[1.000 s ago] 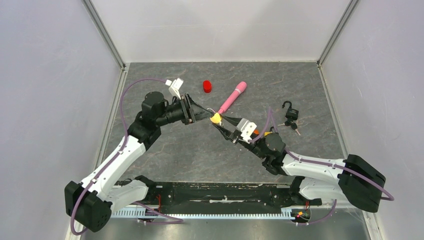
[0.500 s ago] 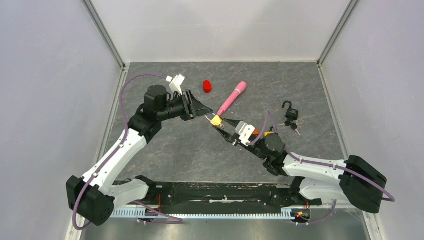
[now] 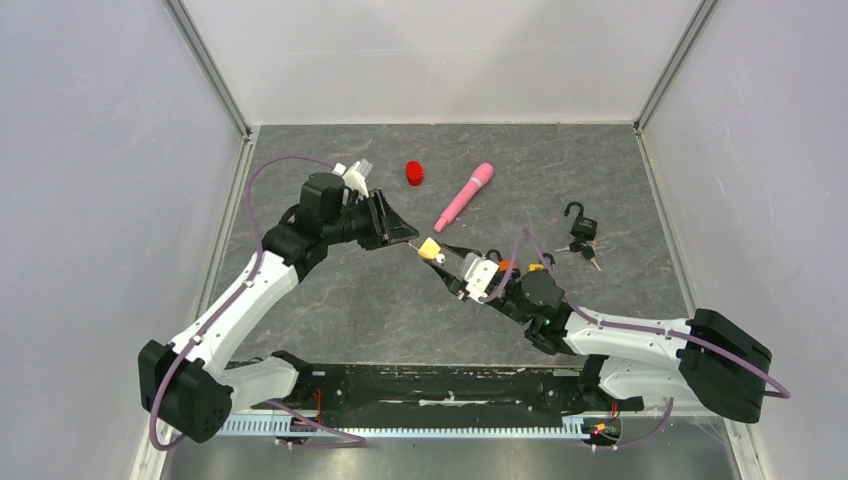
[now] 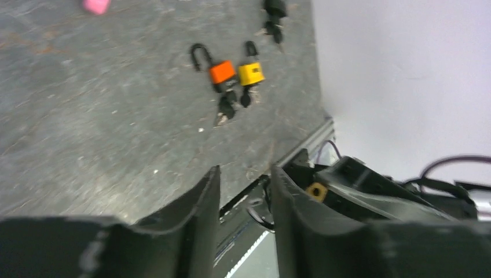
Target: Unlock with the key
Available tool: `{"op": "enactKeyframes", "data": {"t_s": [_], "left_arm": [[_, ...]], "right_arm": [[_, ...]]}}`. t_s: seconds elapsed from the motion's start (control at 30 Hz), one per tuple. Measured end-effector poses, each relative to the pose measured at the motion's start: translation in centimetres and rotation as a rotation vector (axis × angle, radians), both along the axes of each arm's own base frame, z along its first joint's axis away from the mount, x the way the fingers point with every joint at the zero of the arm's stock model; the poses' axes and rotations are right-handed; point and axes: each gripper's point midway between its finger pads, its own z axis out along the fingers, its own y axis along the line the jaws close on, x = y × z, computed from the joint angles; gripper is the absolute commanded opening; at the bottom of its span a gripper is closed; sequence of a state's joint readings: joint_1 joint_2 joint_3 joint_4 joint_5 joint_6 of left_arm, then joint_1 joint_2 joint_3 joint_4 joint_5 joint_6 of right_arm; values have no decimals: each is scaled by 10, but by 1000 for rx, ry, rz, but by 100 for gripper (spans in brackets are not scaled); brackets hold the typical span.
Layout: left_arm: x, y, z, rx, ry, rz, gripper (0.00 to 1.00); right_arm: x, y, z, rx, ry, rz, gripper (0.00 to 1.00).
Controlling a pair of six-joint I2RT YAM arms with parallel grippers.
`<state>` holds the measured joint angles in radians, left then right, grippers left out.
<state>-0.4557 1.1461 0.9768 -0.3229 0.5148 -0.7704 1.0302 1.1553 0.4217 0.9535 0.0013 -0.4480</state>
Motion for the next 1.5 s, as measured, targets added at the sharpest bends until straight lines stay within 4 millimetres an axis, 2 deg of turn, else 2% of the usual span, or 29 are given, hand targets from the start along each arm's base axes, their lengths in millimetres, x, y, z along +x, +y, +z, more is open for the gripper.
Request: {"op": "enactKeyframes", "data": {"t_s": [0.07,0.17,0.27,0.37,0.5,0.63,0.83,1.07,1.23,1.37,1.4,1.43,1.5], "left_arm": [[2,9,-12,58,24,45,60],[6,24,-19,126,16,109,68],[7,37,-7,147,-65,148,71],[6,42,21,124,-201,138,71],[-3,33,58,44,-370,48,71],[-18,15,81,-77,-509,-91,71],[-39,-6,83,-210,-568,-287,70],[-57,-12,85,-277,-567,-396,68],[-61,-13,73,-290,-512,-412,58],[-58,-14,64,-283,-468,-408,39],[-57,-14,60,-276,-446,-404,32],[-56,-14,56,-268,-422,-397,20],[-53,-14,46,-250,-375,-382,13]], "right_arm": [[0,0,-1,-10,-5,-3,0],[-1,-1,0,-7,-10,-2,0],[-6,-3,5,7,-17,15,0],[-12,-6,11,28,-22,38,0],[-20,-9,23,63,-34,68,0],[-29,-10,33,96,-37,111,0],[-38,-11,39,126,-31,155,0],[-38,-15,43,161,-28,151,0],[-36,-18,48,186,-32,135,0],[-31,-20,49,197,-32,107,0],[-29,-20,47,195,-29,96,0],[-26,-20,45,190,-27,84,0],[-20,-21,37,174,-20,49,0]]}}
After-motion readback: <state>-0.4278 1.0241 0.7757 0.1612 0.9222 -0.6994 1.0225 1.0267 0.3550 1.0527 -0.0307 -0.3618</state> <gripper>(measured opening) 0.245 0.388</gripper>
